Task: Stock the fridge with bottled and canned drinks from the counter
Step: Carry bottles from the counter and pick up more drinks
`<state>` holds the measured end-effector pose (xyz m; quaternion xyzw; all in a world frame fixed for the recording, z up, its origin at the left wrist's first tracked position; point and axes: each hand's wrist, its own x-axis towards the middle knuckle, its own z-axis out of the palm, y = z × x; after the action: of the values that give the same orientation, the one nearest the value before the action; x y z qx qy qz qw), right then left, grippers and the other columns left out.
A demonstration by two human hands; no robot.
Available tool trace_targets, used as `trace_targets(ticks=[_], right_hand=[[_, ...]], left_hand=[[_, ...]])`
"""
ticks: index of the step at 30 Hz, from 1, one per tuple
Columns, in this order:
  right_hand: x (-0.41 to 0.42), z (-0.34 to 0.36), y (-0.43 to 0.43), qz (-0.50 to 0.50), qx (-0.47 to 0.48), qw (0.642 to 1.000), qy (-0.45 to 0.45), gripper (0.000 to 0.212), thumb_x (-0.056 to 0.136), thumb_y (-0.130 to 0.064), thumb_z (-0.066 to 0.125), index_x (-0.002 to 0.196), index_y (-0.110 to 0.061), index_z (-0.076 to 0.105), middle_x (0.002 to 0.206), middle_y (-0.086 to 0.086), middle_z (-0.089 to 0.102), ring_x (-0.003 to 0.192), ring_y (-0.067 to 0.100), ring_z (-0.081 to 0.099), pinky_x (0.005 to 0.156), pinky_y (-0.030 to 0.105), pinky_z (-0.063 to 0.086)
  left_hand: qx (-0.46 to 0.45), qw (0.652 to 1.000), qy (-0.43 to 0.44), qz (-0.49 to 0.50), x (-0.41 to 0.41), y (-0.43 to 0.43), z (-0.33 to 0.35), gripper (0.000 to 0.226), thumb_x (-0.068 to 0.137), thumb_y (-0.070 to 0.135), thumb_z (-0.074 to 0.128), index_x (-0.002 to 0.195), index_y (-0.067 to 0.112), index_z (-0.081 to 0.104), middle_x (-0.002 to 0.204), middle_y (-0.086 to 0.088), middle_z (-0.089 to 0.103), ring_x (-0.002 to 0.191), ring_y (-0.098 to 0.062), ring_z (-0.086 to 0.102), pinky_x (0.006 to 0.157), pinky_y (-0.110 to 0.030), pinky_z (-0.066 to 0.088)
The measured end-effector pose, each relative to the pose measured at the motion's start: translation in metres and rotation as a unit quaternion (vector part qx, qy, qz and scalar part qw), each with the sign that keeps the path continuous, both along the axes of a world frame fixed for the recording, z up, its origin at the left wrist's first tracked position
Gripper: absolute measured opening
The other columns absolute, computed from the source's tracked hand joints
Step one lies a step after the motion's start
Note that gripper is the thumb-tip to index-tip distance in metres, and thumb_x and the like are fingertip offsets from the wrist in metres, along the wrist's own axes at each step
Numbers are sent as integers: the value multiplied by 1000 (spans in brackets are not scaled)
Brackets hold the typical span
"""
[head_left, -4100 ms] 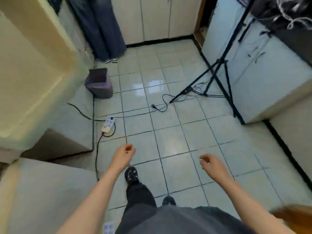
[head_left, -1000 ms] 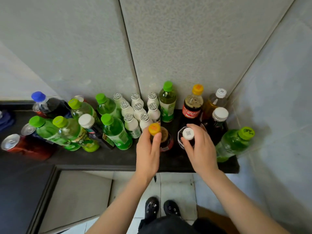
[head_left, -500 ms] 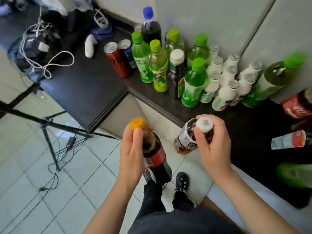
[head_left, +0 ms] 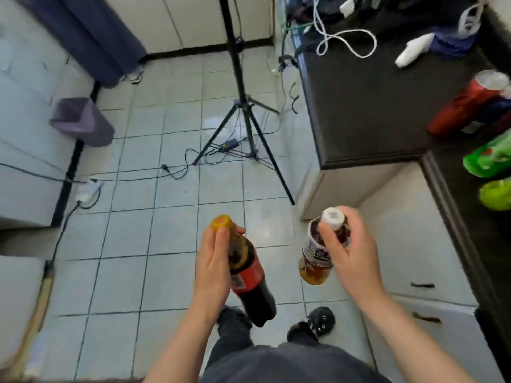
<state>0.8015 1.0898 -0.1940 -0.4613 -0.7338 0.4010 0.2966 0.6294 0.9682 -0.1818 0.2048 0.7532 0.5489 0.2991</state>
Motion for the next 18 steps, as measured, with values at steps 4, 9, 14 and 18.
trace_targets(ticks=[4,9,14,18], right_hand=[[-102,3,-28,83,-6,996,10,16,85,-47,53,99,-41,50,95,-18,57,91,12,56,77,33,47],[-238,2,-72,137,-19,989,53,21,83,-52,51,99,-39,54,92,-20,58,84,1,55,69,22,45],[-355,7,-119,186,-28,978,86,11,85,-43,54,96,-42,51,94,-26,55,86,-4,54,67,12,45],[-434,21,-137,241,-1,967,84,17,85,-47,53,99,-37,53,96,-27,55,89,-5,54,69,7,44]], left_hand=[[38,992,-30,114,-80,-56,-3,48,93,46,39,100,4,62,88,10,69,80,3,61,69,-5,45],[49,974,-39,219,-192,-138,-14,39,87,51,41,95,20,64,93,10,70,86,-5,64,72,-12,49],[29,957,-25,287,-285,-204,-14,39,85,60,48,98,27,62,97,22,68,93,3,61,76,-18,44],[33,939,-3,342,-343,-241,-11,34,83,57,45,96,30,60,99,21,67,93,6,59,77,-21,42]])
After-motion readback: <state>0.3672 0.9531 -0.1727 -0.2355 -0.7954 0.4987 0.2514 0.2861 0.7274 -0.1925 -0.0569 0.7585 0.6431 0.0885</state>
